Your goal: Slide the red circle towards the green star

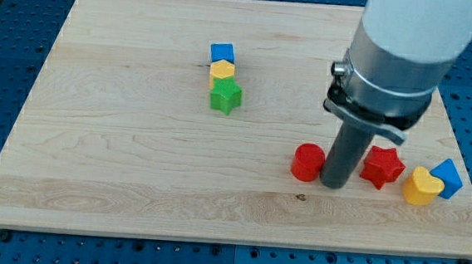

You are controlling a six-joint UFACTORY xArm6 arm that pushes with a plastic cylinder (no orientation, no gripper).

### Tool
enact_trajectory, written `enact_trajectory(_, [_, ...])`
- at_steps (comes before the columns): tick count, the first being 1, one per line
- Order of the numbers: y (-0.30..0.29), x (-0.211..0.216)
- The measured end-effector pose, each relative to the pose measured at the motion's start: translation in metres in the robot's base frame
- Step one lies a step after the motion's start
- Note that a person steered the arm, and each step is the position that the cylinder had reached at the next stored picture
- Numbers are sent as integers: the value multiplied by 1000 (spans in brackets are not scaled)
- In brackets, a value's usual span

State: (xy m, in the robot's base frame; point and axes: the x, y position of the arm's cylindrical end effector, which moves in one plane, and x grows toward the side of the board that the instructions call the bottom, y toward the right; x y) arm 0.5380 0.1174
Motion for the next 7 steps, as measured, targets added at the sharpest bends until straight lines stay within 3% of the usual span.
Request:
enact_trajectory(5, [-149,-15])
enact_trajectory(7, [-170,-16])
